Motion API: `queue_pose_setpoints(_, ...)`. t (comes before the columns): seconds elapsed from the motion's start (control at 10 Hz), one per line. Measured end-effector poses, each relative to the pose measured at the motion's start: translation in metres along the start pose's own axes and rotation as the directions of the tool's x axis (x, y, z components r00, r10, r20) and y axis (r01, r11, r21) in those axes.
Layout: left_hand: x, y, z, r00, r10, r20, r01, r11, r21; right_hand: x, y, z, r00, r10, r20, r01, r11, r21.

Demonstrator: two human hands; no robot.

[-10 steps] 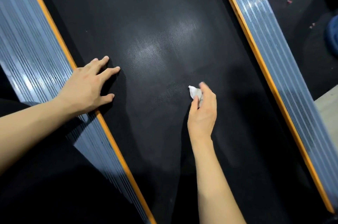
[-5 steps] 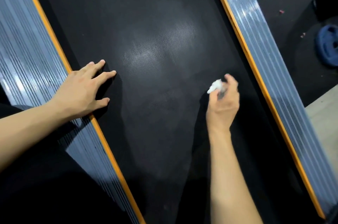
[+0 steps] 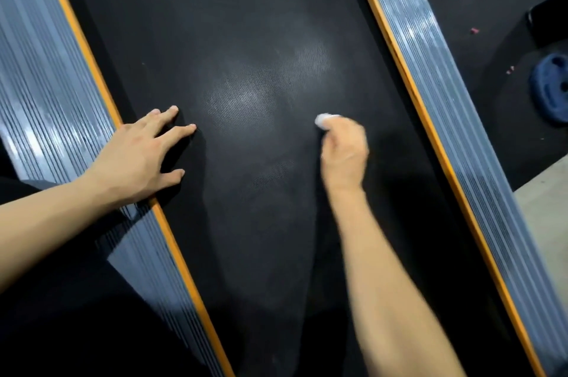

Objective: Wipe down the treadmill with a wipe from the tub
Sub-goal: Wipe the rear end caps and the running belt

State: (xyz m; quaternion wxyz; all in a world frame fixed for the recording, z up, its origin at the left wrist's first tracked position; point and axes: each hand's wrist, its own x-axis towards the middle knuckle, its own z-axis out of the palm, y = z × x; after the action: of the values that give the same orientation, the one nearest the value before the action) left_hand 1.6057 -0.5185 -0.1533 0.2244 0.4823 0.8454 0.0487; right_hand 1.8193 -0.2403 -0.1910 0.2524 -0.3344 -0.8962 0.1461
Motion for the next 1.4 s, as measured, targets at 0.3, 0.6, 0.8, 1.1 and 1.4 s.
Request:
queue_pose_setpoints(0.3, -0.001, -0.002, 0.001, 1.0, 0.005, 0.001, -0.005, 1.0, 0.023, -0.034, -0.062, 0.021, 0.89, -0.387, 0.242, 0.342, 0.917, 0.207)
queue_pose_setpoints(0.6, -0.002, -0.005, -0.003, 1.0, 0.018, -0.016, -0.017, 0.999, 0.049, -0.007, -0.028, 0.003, 0.997, 0.07, 0.034, -0.071, 0.997, 0.027)
queue_pose_setpoints(0.8, -0.004, -0.018, -0.007, 1.0, -0.001, -0.016, 0.003, 0.996, 0.092, -0.127, -0.164, 0.028, 0.749, -0.575, 0.329, 0.411, 0.793, 0.449)
queue_pose_setpoints(1.1, -0.005, -0.017, -0.009, 1.0, -0.011, -0.018, 0.013, 0.996, 0.087, 0.021, 0.055, -0.041, 0.968, 0.227, -0.103, -0.244, 0.948, -0.202)
queue_pose_setpoints(1.4, -0.002, -0.021, -0.005, 0.998, -0.037, -0.051, 0.044, 0.99, 0.134, -0.093, -0.131, 0.044, 0.722, -0.604, 0.337, 0.493, 0.791, 0.361)
